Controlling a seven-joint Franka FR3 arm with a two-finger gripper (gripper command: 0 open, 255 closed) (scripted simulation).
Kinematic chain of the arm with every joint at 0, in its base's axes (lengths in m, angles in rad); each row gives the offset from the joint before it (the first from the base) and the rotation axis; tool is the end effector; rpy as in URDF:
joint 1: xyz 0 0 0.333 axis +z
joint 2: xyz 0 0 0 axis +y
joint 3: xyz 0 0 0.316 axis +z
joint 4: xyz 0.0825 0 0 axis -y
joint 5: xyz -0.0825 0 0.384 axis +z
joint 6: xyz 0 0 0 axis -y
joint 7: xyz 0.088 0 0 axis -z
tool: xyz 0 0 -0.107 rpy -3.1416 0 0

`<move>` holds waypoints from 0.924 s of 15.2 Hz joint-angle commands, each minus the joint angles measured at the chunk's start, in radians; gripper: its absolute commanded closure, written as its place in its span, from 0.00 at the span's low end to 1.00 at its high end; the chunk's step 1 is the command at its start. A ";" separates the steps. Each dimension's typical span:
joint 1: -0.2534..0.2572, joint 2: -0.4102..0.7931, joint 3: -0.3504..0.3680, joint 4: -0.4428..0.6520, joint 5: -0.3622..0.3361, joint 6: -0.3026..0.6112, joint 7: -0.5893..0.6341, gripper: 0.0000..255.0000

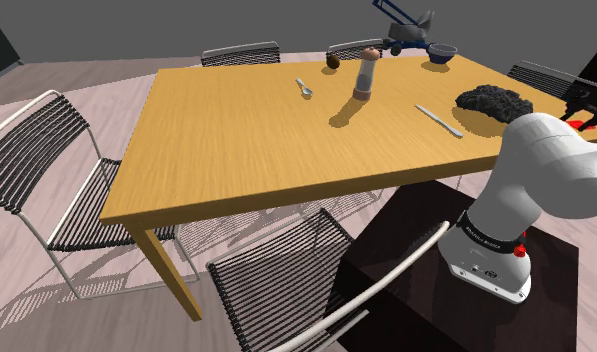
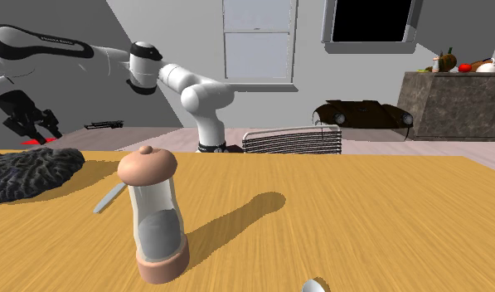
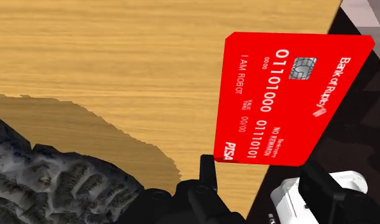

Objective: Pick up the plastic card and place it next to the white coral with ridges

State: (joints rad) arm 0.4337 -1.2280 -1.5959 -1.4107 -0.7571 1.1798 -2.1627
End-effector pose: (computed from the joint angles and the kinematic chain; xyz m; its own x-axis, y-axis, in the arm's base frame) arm -0.1372 -0.6161 0.3598 0.4744 0.6870 0.5504 0.8248 -0.5654 -0.0052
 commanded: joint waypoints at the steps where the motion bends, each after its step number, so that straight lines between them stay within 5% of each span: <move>1: -0.008 -0.012 -0.009 -0.019 -0.011 0.018 -0.002 1.00; 13: -0.016 -0.039 -0.032 -0.048 -0.036 0.055 -0.006 1.00; 14: -0.016 -0.039 -0.032 -0.048 -0.036 0.055 -0.006 0.00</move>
State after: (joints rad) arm 0.4177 -1.2665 -1.6279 -1.4591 -0.7930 1.2343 -2.1690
